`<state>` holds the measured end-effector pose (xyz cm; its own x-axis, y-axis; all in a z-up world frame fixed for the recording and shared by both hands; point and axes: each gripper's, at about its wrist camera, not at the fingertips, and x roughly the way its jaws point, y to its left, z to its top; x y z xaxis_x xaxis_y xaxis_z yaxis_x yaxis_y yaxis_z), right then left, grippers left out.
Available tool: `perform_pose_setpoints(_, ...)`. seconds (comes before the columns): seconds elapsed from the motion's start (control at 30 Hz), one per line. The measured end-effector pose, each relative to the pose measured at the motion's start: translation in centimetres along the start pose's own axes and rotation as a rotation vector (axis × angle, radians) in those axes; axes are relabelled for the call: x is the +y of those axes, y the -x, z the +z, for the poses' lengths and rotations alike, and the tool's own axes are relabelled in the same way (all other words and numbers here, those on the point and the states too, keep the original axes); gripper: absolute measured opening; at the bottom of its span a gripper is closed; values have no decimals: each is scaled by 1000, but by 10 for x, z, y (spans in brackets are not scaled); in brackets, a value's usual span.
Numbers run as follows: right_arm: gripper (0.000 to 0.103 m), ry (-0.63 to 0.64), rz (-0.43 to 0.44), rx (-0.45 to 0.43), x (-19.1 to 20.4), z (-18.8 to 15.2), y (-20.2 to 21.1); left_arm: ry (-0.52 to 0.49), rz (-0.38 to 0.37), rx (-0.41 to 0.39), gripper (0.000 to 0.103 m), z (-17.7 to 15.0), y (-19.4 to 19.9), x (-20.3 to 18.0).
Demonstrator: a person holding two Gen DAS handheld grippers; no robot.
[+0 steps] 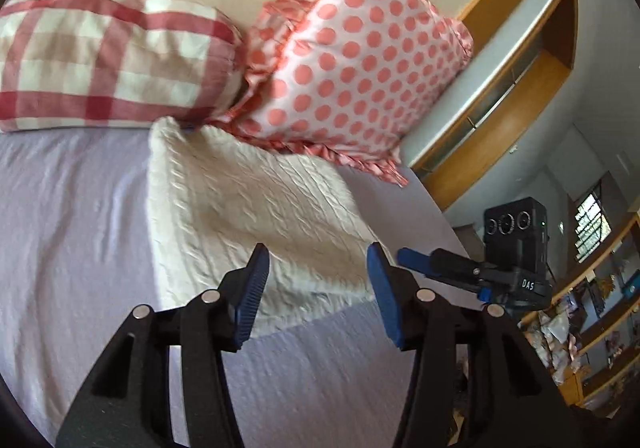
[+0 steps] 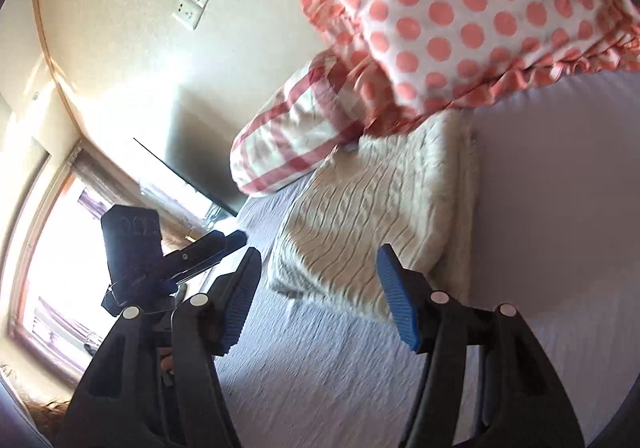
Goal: Fold small clothes
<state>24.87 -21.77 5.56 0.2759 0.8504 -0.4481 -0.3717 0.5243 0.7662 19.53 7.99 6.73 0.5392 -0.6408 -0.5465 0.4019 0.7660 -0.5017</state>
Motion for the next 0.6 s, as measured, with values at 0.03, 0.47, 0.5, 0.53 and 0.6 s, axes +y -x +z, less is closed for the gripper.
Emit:
perform_pose_setpoints(0.03,62,-22,-7,19,-5,-2,-9,-2,-6,26,51,-3,-16,-2)
perform_pose_setpoints(0.47,94,51,-247,-134,3,-29,16,-190,291,18,70,-47,-23,-2)
perform_pose_setpoints(0.5,102,103,-313,-171,15,-37,23,-212,352,-10,84,-51,-12,0)
perform_pose_setpoints(0.53,102,144,-388,-193,23,-44,25,-229,415,-30,93,-55,-3,2)
perform_pose_setpoints(0.6,102,184,-510,-182,31,-56,20,-252,507,-43,95,-65,6,9)
